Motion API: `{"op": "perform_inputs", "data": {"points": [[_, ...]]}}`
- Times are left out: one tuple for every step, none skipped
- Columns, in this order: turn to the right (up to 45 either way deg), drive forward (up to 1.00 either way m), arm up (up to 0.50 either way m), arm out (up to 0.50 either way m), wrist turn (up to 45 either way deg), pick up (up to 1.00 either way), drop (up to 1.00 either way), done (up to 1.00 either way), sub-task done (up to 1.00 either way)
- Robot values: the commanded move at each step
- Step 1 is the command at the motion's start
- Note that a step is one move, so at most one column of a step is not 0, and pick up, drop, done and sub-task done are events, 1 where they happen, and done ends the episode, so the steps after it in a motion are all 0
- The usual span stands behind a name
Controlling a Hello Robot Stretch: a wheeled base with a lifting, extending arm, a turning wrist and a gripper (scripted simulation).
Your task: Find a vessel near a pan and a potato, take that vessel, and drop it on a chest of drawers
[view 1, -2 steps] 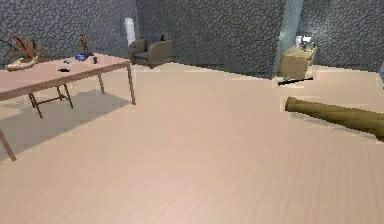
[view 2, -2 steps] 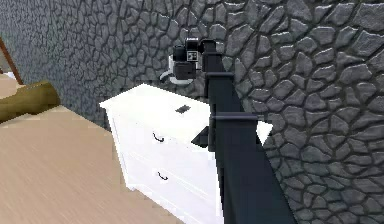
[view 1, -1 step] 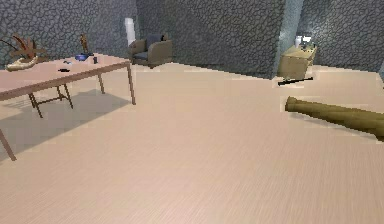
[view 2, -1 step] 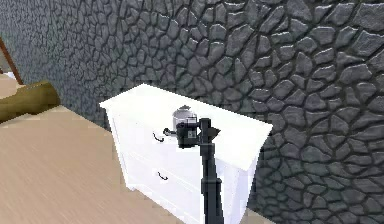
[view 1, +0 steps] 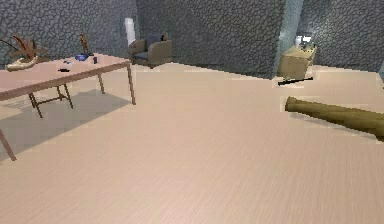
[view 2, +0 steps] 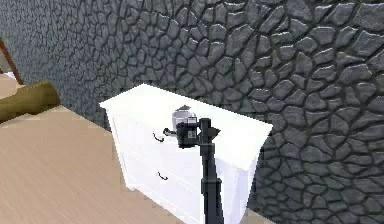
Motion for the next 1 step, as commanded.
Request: {"op": "perform_inputs", "data": {"points": [[0.0, 0.0, 0.1, 0.0, 0.0, 0.0, 0.0, 0.0, 0.0]]}}
